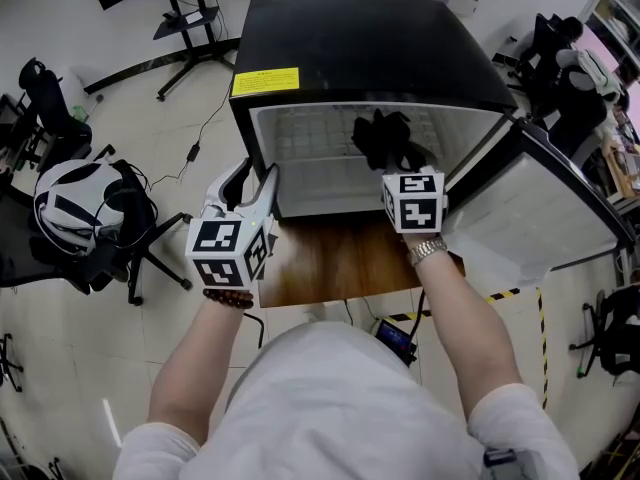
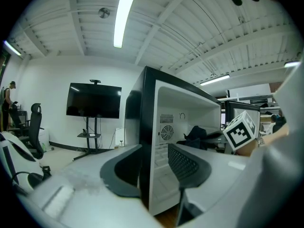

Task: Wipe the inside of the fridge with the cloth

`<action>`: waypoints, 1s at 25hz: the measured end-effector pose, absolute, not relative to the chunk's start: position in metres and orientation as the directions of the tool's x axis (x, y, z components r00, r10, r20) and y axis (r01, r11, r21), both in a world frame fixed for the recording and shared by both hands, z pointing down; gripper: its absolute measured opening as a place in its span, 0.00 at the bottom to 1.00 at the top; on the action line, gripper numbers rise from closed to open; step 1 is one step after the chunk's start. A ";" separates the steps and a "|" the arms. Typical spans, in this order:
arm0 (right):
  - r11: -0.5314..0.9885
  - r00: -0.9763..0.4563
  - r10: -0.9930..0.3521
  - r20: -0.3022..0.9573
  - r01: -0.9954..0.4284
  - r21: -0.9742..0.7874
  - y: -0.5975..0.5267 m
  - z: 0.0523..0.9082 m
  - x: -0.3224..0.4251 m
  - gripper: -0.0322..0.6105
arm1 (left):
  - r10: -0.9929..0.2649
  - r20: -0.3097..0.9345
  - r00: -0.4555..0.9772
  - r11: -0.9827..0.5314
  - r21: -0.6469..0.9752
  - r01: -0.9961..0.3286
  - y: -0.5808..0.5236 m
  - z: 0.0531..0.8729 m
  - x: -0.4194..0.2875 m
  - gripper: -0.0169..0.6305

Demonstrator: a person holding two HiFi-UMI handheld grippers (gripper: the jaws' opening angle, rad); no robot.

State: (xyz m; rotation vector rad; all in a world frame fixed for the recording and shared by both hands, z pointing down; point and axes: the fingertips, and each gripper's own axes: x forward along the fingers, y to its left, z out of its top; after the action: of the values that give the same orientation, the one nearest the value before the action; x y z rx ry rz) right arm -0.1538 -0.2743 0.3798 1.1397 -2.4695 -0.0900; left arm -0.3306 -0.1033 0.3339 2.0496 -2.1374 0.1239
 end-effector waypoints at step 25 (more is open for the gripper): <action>0.750 -0.710 -0.658 0.250 -0.645 0.144 -0.273 0.345 -0.101 0.13 | -0.960 0.194 0.200 -0.186 0.090 -0.978 -0.133 0.338 -0.230 0.25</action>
State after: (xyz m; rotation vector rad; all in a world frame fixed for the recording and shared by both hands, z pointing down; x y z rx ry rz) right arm -0.1008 -0.2729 0.3449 1.0162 -2.6645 -0.0659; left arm -0.2302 -0.1333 0.3379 2.2759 -1.8680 0.1378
